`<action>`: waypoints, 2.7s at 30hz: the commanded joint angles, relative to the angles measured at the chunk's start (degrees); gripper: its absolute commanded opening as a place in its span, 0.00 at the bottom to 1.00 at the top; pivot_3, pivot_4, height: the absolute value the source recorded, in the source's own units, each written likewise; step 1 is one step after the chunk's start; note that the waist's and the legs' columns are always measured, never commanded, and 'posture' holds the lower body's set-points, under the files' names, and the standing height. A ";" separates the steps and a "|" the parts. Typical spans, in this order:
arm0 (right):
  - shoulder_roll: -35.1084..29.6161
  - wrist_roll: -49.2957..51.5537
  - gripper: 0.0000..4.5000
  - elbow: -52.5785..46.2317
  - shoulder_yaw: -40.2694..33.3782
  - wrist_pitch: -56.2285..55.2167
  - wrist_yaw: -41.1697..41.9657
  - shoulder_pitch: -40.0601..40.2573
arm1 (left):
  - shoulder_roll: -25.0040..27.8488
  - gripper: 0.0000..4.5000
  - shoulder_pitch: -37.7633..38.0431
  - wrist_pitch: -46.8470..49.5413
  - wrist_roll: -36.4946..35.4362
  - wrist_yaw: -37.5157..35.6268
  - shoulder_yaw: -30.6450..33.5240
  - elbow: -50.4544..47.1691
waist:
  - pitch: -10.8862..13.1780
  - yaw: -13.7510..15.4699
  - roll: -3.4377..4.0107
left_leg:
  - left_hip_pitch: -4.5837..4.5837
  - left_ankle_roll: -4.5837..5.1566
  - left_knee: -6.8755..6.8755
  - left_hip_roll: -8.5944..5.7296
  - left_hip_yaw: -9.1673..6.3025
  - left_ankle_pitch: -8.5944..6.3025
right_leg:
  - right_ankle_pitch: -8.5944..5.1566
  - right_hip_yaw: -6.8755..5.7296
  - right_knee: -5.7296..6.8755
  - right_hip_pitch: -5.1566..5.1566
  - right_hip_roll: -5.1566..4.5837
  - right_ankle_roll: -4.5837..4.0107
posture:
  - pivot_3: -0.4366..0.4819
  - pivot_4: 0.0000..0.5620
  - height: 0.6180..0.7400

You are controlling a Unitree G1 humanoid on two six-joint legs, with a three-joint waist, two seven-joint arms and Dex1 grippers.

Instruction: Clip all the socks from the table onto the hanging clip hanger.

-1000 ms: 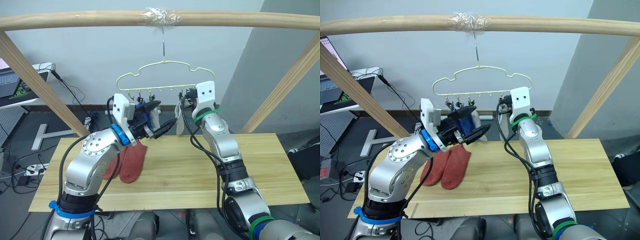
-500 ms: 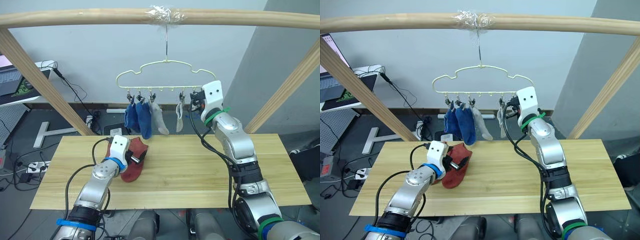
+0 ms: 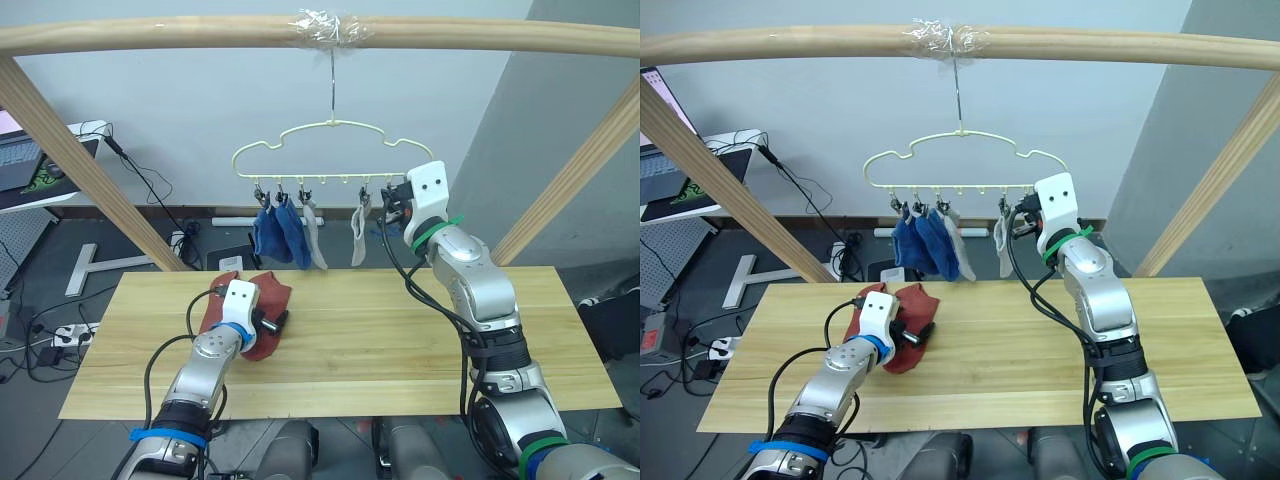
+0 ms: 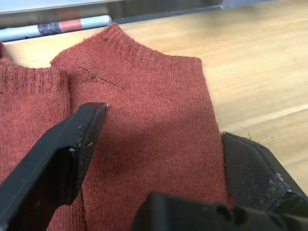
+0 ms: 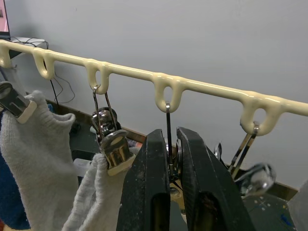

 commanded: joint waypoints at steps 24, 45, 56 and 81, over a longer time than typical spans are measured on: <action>-2.40 14.23 0.00 -3.79 -11.95 29.71 2.06 -9.56 | -0.41 0.01 11.84 -8.03 -5.07 -17.29 -7.03 -25.52 | 0.10 0.24 0.11 | -0.17 0.01 -0.09 0.01 -0.06 0.00 | 0.00 -0.02 -0.32 0.00 -0.05 -0.01 | 0.49 0.42 1.00; 5.14 21.55 0.00 -3.13 -31.85 60.28 -6.73 -23.23 | -11.39 0.01 1.97 -5.30 -7.80 -9.70 -7.40 -35.48 | 0.12 -0.03 0.16 | -0.22 0.11 -0.78 0.04 0.11 0.04 | 0.06 -0.01 -0.86 -0.11 -0.08 -0.08 | 0.47 0.42 1.00; 5.24 21.59 0.00 -1.58 -34.80 60.66 -8.60 -24.52 | -9.65 0.01 3.91 -5.71 -9.64 -11.26 -7.00 -39.37 | 0.12 -0.08 0.16 | -0.22 0.13 -0.79 0.03 0.13 0.06 | 0.06 0.00 -0.84 -0.11 -0.08 -0.08 | 0.47 0.42 1.00; 5.12 29.35 0.00 2.77 -38.75 60.66 -13.62 -25.62 | -11.06 0.01 2.03 -7.66 -8.63 -7.86 -7.40 -38.28 | 0.12 -0.08 0.17 | -0.22 0.16 -0.77 0.02 0.15 0.08 | 0.06 0.01 -0.81 -0.10 -0.08 -0.08 | 0.46 0.41 1.00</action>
